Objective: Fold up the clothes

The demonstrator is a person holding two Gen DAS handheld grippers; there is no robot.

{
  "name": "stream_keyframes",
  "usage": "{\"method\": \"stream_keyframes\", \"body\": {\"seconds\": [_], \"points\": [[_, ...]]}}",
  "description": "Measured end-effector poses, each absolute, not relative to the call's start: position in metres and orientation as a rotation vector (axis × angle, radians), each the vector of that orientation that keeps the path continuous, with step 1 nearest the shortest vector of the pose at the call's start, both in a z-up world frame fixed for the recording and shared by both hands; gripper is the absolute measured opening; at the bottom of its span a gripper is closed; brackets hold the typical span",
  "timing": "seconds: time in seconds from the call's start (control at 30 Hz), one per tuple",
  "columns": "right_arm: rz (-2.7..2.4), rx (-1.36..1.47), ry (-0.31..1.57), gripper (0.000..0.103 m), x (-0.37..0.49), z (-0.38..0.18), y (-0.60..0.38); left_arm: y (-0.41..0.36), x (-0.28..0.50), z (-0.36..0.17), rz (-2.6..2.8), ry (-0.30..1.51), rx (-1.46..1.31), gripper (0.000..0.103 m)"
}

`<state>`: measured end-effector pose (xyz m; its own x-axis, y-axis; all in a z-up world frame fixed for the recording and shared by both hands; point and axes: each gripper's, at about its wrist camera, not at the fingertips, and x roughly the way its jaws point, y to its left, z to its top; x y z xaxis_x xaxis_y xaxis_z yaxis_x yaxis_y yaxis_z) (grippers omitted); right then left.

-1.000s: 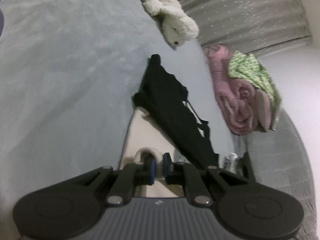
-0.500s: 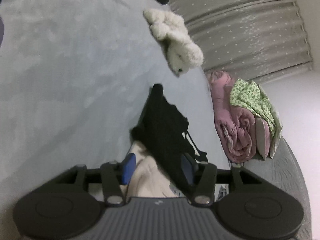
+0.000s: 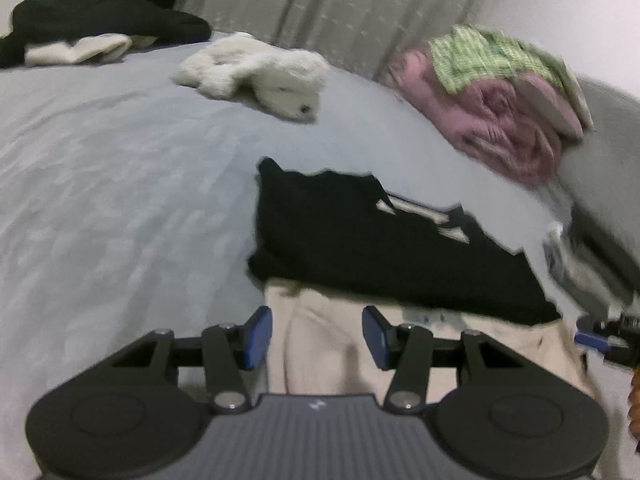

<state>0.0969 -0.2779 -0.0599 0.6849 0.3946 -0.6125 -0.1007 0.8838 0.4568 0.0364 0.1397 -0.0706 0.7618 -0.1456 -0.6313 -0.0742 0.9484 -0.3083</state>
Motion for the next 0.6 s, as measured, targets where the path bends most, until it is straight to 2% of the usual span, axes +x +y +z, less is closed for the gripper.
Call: {"method": "stream_keyframes", "body": {"seconds": [0.13, 0.2, 0.23, 0.27, 0.37, 0.5, 0.6], "points": [[0.272, 0.211, 0.767, 0.042, 0.096, -0.070, -0.255, 0.129, 0.039, -0.074, -0.019, 0.709, -0.248, 0.032], [0.265, 0.136, 0.752, 0.034, 0.097, -0.075, -0.246, 0.126, 0.039, -0.074, -0.005, 0.699, -0.227, 0.020], [0.261, 0.098, 0.741, 0.021, 0.096, -0.077, -0.242, 0.125, 0.038, -0.074, 0.000, 0.690, -0.222, 0.015], [0.256, 0.069, 0.730, 0.016, 0.095, -0.077, -0.240, 0.124, 0.036, -0.073, 0.005, 0.681, -0.217, 0.007], [0.235, 0.045, 0.683, 0.008, 0.091, -0.074, -0.239, 0.122, 0.031, -0.070, 0.024, 0.638, -0.202, 0.005], [0.181, 0.070, 0.627, 0.006, 0.089, -0.067, -0.247, 0.125, 0.021, -0.063, 0.066, 0.566, -0.208, 0.005], [0.159, 0.070, 0.647, 0.006, 0.095, -0.073, -0.247, 0.129, 0.026, -0.067, 0.096, 0.590, -0.227, 0.005]]}}
